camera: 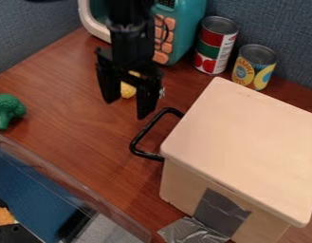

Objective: Opened the box thne put a banana then closed the box

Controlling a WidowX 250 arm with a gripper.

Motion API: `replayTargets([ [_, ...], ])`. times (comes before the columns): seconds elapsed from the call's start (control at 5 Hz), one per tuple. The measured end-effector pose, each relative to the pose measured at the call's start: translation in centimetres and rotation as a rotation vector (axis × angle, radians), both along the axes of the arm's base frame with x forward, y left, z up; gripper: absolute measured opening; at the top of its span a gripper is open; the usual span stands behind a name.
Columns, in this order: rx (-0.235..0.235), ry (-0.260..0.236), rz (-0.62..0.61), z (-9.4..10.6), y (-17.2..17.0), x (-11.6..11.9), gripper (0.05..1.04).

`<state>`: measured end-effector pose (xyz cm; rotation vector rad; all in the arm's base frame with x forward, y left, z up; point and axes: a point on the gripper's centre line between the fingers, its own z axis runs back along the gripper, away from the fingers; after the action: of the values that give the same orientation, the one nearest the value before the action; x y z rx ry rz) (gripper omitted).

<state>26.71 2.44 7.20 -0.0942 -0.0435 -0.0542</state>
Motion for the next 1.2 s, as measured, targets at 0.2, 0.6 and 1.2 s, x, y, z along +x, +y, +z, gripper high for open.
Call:
replayTargets([
  [0.2, 0.014, 0.007, 0.021, -1.5, 0.0, 0.6, 0.999],
  [0.6, 0.056, 0.022, 0.128, -3.9, -0.3, 1.4, 0.999],
  [1.2, 0.066, 0.012, 0.135, -4.7, -2.5, 1.3, 0.672],
])
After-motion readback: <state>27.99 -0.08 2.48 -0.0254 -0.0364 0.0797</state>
